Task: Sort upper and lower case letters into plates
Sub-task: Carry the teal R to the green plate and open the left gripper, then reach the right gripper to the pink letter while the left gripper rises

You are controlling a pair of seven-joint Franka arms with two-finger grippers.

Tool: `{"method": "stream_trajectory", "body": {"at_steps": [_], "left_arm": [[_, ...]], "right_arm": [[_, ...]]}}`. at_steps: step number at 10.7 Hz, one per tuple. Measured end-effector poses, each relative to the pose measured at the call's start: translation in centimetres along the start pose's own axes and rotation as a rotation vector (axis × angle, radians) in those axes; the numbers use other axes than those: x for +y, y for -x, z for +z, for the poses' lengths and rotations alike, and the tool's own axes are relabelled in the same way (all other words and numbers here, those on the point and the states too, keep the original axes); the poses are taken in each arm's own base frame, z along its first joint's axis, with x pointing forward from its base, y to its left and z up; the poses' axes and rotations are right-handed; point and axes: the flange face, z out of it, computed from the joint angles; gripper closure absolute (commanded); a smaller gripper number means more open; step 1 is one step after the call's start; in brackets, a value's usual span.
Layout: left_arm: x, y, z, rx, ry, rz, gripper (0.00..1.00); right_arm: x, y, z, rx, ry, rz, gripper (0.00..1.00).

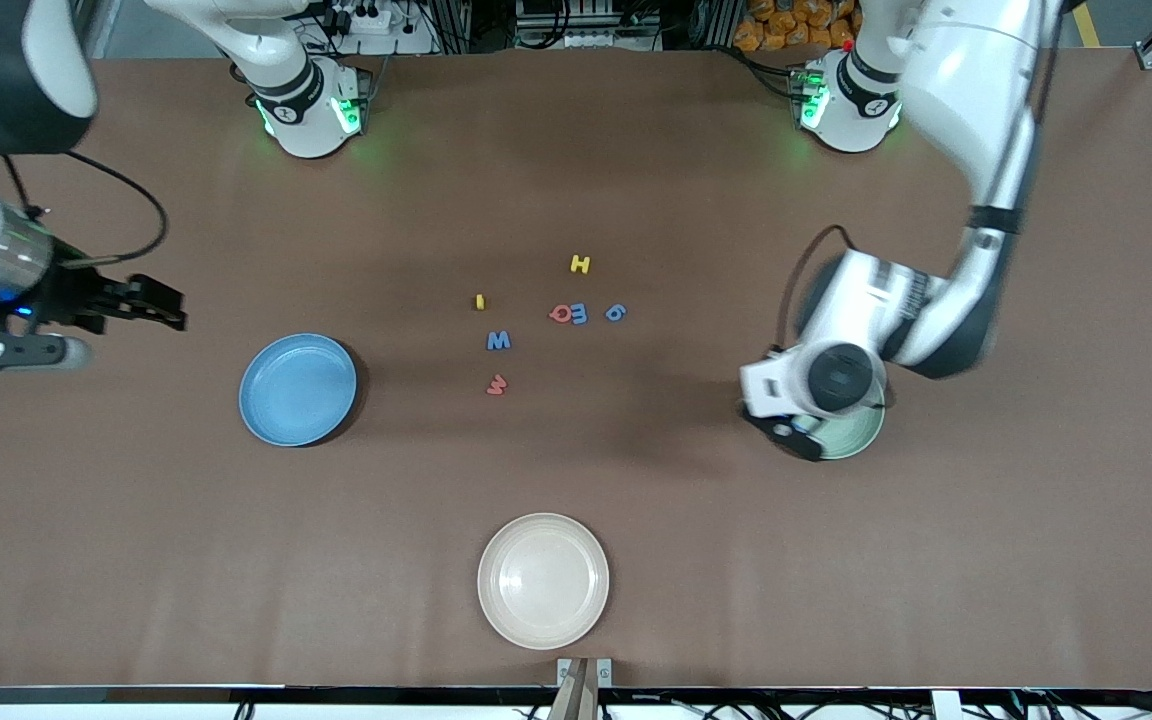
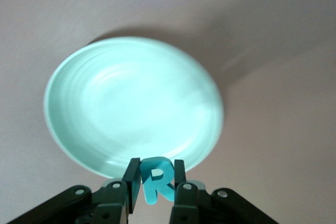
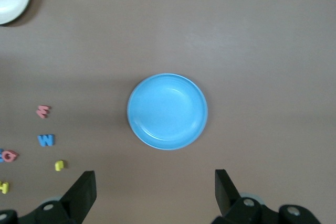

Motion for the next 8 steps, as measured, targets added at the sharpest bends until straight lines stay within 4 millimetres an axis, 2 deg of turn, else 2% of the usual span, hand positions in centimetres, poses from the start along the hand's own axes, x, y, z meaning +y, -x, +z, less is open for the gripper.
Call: {"method": "stream_trajectory", "body": {"at_steps": [1, 2, 3, 5, 6, 8], "left_arm": [[-2.0, 0.6, 1.7, 0.017, 0.01, 0.002, 0.99], [-2.6, 0.6, 3.4, 0.038, 0.01, 0.003, 0.68], [-2.4, 0.5, 4.8, 0.043, 0.012, 0.006, 0.01], [-2.1, 0.4, 6.1, 0.036, 0.031, -0.007, 0.0], [-2.6, 0.5, 6.4, 0.042, 0.068, -0.036, 0.0], [-3.6, 0.9, 6.9, 0.048, 0.109, -0.07, 0.0]], "right_arm": [[-2.3, -0.5, 1.0, 0.005, -0.003, 0.013, 0.0], [-4.8, -0.9, 2.2, 0.011, -0.005, 0.028, 0.0], [-7.1, -1.3, 3.5, 0.013, -0.007, 0.04, 0.0], [-11.0, -1.6, 5.9, 0.008, -0.008, 0.023, 0.0], [-13.0, -1.7, 7.2, 0.012, -0.01, -0.006, 0.0], [-17.1, -0.9, 11.3, 0.028, -0.022, -0.071, 0.0]]}}
